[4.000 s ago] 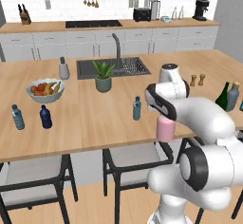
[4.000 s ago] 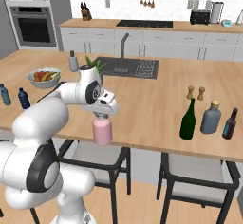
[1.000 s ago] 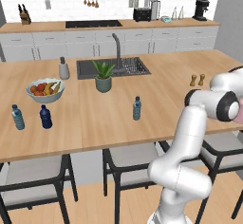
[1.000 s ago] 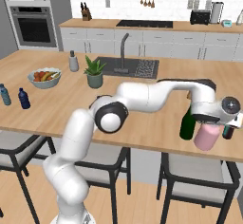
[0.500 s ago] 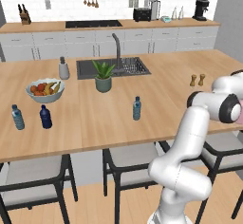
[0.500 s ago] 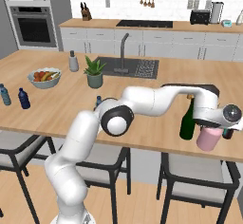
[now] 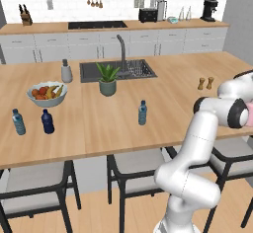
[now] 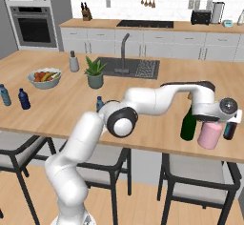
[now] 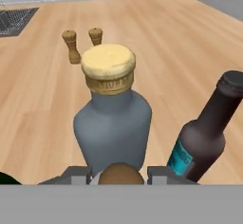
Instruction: Move the plastic bottles in the middle to the plastics group, and the glass bottles in the middle to the glass group.
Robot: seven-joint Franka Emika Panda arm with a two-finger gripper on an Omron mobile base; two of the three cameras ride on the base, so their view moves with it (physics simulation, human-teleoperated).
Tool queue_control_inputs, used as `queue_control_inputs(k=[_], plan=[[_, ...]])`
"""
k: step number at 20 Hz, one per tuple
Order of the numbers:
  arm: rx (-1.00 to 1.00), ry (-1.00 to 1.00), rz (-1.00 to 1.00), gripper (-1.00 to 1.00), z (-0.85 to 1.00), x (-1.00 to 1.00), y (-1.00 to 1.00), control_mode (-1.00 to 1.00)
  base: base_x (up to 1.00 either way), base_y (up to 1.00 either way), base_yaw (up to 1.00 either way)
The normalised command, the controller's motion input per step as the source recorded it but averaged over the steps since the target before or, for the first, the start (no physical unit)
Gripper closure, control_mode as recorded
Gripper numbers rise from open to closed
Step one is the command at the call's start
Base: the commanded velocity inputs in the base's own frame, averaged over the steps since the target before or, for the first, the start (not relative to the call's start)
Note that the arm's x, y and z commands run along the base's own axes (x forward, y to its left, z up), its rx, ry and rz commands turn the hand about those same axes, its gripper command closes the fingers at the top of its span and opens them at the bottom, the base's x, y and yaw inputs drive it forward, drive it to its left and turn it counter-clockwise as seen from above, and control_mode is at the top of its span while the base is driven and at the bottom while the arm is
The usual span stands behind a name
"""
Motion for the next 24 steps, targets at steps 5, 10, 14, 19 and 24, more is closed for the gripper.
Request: queue_control_inputs(k=[5, 10, 14, 19, 24], plan=[[0.00, 0.00, 0.00, 1.00, -0.32, -0.20, -0.17, -1.00, 0.00, 0.00, 0.00], [-0.03, 0.00, 0.00, 1.00, -0.37, -0.39, -0.21, -1.00, 0.00, 0.00, 0.00], [-0.05, 0.00, 0.00, 1.00, -0.44, -0.20, 0.00, -1.00, 0.00, 0.00, 0.00], [-0.03, 0.00, -0.01, 1.00, -0.45, -0.08, 0.17, -1.00, 0.00, 0.00, 0.00], [-0.05, 0.01, 0.00, 1.00, -0.47, -0.26, 0.21, -1.00, 0.00, 0.00, 0.00]])
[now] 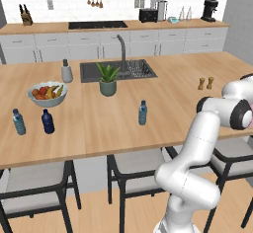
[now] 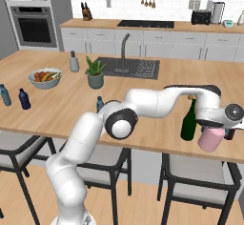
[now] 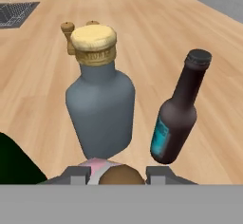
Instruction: Move the plastic bottles in the middle to the plastics group, and the glass bottles in the middle to the glass group.
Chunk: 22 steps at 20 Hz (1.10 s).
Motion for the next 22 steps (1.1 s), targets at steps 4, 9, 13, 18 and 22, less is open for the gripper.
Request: queue_control_inputs(k=[4, 9, 13, 18, 22], plan=[[-0.04, 0.04, -0.02, -1.00, -0.46, -0.20, 0.22, -1.00, 0.00, 0.00, 0.00], [0.00, 0.01, -0.03, -1.00, -0.20, 0.17, 0.11, -1.00, 0.00, 0.00, 0.00], [0.00, 0.00, 0.00, -1.00, -0.06, 0.11, 0.00, -1.00, 0.00, 0.00, 0.00], [0.00, 0.00, -0.02, -1.00, 0.00, -0.02, -0.02, -1.00, 0.00, 0.00, 0.00], [0.00, 0.01, -0.06, -1.00, 0.00, -0.02, 0.00, -1.00, 0.00, 0.00, 0.00]])
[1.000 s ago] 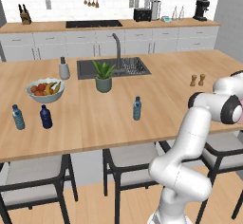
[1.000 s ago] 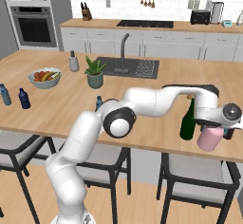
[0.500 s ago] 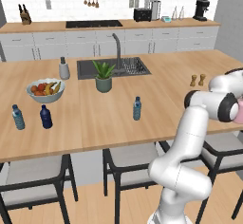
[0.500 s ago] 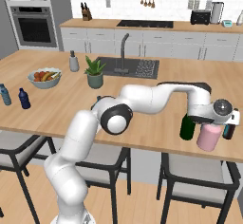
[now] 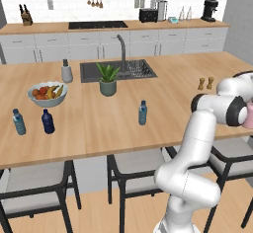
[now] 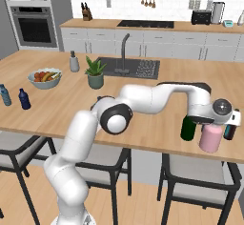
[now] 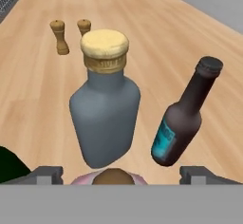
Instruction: Move the plastic bottles in the middle to the plastics group, and the glass bottles in the middle to the glass group.
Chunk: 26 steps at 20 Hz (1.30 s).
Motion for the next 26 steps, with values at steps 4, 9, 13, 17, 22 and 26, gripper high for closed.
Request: queue_control_inputs(k=[4, 9, 13, 17, 22, 26], plan=[[0.00, 0.01, -0.06, -1.00, 0.00, 0.00, 0.00, -1.00, 0.00, 0.00, 0.00], [0.00, 0.00, -0.04, -1.00, 0.02, 0.00, 0.00, -1.00, 0.00, 0.00, 0.00], [0.00, 0.00, -0.05, -1.00, 0.06, -0.10, -0.03, -1.00, 0.00, 0.00, 0.00], [0.00, 0.00, -0.07, -1.00, 0.01, -0.16, 0.00, -1.00, 0.00, 0.00, 0.00], [0.00, 0.00, -0.08, -1.00, 0.05, -0.06, 0.00, -1.00, 0.00, 0.00, 0.00], [0.00, -0.01, -0.05, -1.00, 0.34, 0.01, 0.00, -1.00, 0.00, 0.00, 0.00]])
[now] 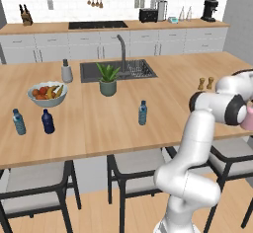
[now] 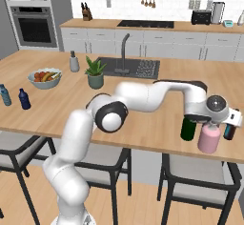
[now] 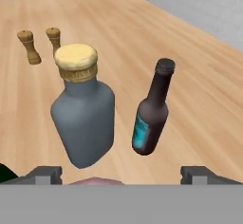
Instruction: Move the plastic bottles in the middle to the plastics group, and the glass bottles in the middle to the glass group.
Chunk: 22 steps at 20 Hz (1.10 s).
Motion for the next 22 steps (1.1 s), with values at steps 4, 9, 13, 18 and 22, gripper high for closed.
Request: queue_control_inputs(k=[4, 9, 13, 18, 22], plan=[[0.00, 0.00, -0.04, -1.00, 0.42, 0.02, 0.01, -1.00, 0.00, 0.00, 0.00], [-0.02, 0.00, -0.02, -1.00, 0.56, -0.13, 0.11, -1.00, 0.00, 0.00, 0.00], [-0.06, 0.00, -0.07, -1.00, 0.42, -0.70, 0.43, -1.00, 0.00, 0.00, 0.00], [-0.04, 0.02, -0.07, -1.00, 0.05, -0.70, 0.86, -1.00, 0.00, 0.00, 0.00], [-0.10, 0.05, 0.00, -1.00, 0.00, -0.47, 1.00, -1.00, 0.00, 0.00, 0.00]])
